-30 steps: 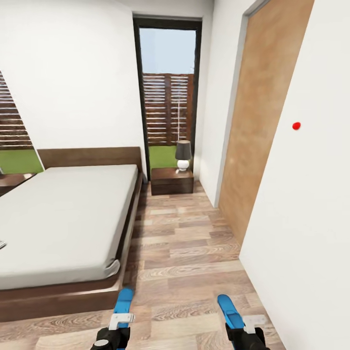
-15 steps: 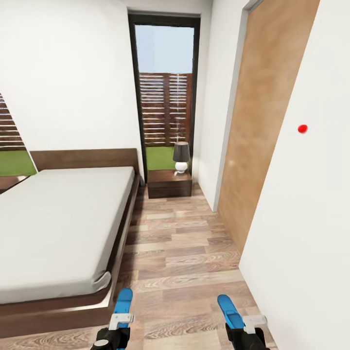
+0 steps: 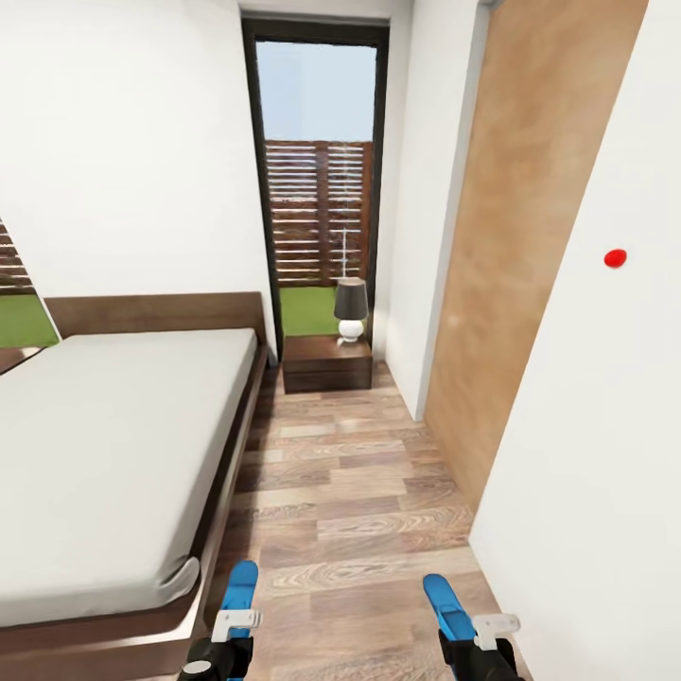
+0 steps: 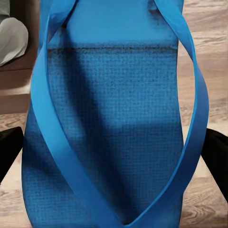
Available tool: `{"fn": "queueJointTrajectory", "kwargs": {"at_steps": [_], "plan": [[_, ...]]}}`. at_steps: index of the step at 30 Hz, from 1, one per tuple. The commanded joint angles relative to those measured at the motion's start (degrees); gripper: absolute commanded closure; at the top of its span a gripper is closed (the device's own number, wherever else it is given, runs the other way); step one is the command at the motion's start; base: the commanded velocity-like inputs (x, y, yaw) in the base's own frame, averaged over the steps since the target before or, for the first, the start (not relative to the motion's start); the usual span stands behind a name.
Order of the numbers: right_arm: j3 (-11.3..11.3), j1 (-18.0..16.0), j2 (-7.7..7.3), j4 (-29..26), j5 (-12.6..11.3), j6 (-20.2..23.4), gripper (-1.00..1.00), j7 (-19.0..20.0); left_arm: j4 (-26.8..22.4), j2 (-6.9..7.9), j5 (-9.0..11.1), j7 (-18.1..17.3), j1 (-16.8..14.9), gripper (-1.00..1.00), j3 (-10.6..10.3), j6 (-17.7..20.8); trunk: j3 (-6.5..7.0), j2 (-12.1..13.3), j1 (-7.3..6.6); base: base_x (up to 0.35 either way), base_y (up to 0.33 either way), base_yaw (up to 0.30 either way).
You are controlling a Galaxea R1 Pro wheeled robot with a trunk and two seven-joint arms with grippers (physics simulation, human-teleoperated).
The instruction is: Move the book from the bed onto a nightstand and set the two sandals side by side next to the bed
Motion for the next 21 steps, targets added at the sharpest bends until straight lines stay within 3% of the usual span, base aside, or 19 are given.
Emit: {"fn": "queueJointTrajectory", "kwargs": {"at_steps": [1, 21], "plan": [[-0.26, -0.05, 0.04, 0.00, 0.33, -0.14, 1.00, 0.34, 0.04, 0.00, 0.49, 0.28, -0.06, 1.00, -0.50, -0.22, -0.12, -0.12, 0.06, 0.326, -0.010, 0.000], [-0.26, -0.05, 0.02, 0.04, 0.39, -0.14, 1.00, 0.34, 0.04, 0.00, 0.49, 0.28, -0.06, 1.00, -0.56, -0.22, -0.12, -0.12, 0.06, 0.335, -0.002, 0.000]]}}
